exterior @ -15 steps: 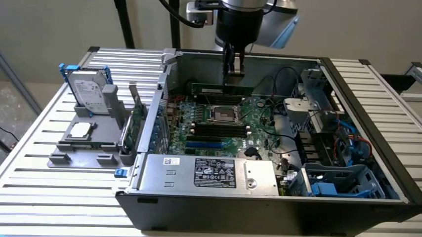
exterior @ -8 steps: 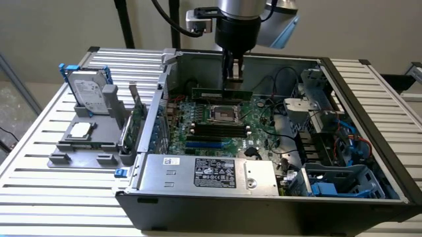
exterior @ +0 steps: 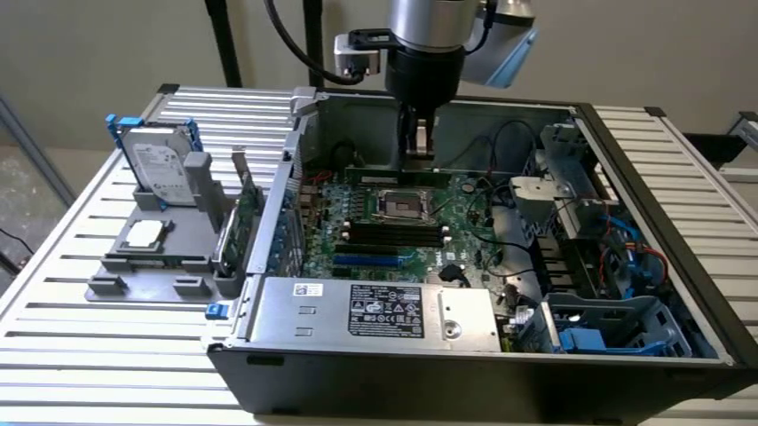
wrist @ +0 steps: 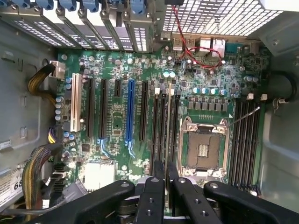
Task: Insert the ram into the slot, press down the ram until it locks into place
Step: 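Insert the ram into the slot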
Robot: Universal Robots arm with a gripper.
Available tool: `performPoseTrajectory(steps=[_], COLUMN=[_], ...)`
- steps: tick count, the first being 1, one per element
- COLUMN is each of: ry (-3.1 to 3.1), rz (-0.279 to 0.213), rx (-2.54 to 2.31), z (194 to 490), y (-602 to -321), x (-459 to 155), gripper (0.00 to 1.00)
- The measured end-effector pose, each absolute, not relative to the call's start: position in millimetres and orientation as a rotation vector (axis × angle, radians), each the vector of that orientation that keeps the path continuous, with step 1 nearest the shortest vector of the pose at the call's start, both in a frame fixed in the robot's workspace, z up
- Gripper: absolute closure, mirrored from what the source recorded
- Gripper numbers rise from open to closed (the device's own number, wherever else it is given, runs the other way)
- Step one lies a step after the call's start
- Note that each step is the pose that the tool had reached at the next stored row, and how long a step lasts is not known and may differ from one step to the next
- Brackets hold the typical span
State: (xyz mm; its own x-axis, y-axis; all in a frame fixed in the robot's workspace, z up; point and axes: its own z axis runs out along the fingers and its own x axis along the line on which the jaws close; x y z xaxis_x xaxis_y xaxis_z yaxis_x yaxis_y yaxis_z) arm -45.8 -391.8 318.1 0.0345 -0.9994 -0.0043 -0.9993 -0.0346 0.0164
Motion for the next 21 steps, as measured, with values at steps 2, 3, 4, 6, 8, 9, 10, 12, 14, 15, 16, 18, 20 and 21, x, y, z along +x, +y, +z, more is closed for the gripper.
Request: performPoseTrajectory(steps=[2, 3, 4, 6, 8, 9, 10, 12, 14, 15, 16, 18, 20, 21], ry=[-2.176, -2.176, -2.176, -2.176, -2.175, -2.175, -2.175, -2.174, -2.174, -2.174, -2.174, -2.174, -2.174, -2.174], rz=[-0.023, -0.023, -0.023, -0.023, -0.023, -0.023, -0.023, -0.023, -0.023, -0.023, -0.023, -0.023, -0.023, -0.023], rx=[2.253, 2.254, 2.254, 2.254, 2.254, 2.255, 2.255, 2.255, 2.255, 2.255, 2.255, 2.256, 2.256, 2.256], z=[314.4, 312.5, 310.7, 307.1, 303.5, 301.6, 299.9, 296.2, 292.6, 290.8, 289.1, 285.3, 281.7, 279.9], y=[-391.8, -391.8, -391.8, -391.8, -391.8, -391.9, -391.9, -392.1, -392.6, -392.9, -393.3, -394.1, -394.9, -395.0], x=[-45.8, -45.8, -45.9, -45.9, -45.9, -45.9, -45.9, -45.9, -45.9, -45.9, -45.9, -45.8, -45.9, -45.9], gripper=[0.86, 0.86, 0.86, 0.86, 0.86, 0.86, 0.86, 0.86, 0.86, 0.86, 0.86, 0.86, 0.86, 0.86])
